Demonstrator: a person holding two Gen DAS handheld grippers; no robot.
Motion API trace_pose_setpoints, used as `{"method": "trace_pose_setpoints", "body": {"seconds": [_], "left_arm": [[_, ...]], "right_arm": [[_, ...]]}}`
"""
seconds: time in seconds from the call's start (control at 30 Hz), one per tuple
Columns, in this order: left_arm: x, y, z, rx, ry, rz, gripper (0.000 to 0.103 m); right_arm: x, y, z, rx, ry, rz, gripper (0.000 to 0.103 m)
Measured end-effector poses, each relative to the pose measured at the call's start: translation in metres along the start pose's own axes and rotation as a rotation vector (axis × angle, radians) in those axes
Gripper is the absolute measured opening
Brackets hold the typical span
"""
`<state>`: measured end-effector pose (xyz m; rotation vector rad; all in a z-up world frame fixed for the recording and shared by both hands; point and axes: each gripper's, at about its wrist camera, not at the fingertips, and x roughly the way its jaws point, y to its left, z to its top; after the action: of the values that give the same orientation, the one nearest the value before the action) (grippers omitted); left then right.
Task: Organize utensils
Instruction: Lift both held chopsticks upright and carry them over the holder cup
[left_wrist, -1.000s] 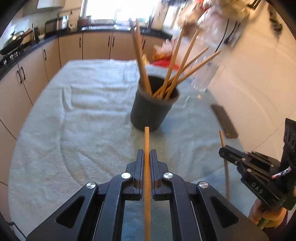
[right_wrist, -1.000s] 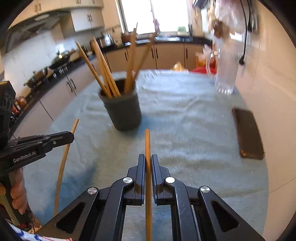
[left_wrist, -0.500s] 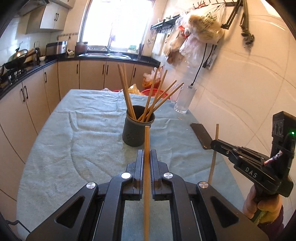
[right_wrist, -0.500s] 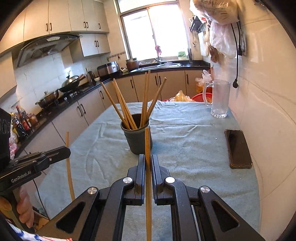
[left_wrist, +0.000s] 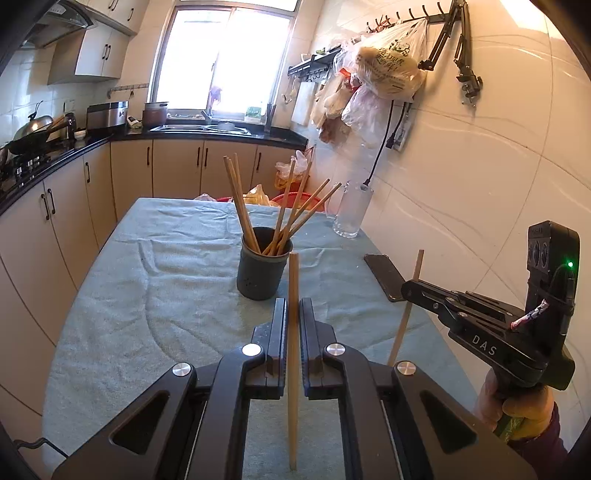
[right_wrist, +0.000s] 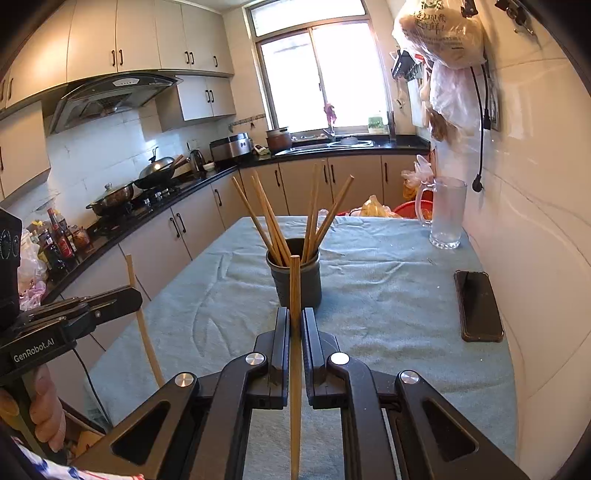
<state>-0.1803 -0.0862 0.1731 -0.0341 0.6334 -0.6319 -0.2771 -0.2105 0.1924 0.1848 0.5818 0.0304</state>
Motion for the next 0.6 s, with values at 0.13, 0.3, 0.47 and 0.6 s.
{"method": "trace_pose_setpoints", "body": {"seconds": [0.13,0.3,0.47,0.6], "left_arm": [[-0.001,0.004,0.004,-0.022,-0.004,-0.011,0.005],[-0.007,0.010,0.012,-0.045,-0.031,-0.014,0.005],[-0.010,0.014,0.024,-0.051,-0.058,-0.018,0.005],[-0.010,0.018,0.037,-0.047,-0.079,-0.013,0.005]], "right_arm": [[0.003,-0.001,0.002,0.009,-0.004,0.001,0.007],[0.006,-0.002,0.005,0.012,-0.008,0.003,0.007],[0.009,-0.002,0.009,0.012,-0.011,0.008,0.007],[0.012,-0.002,0.016,0.013,-0.018,0.010,0.007]]}}
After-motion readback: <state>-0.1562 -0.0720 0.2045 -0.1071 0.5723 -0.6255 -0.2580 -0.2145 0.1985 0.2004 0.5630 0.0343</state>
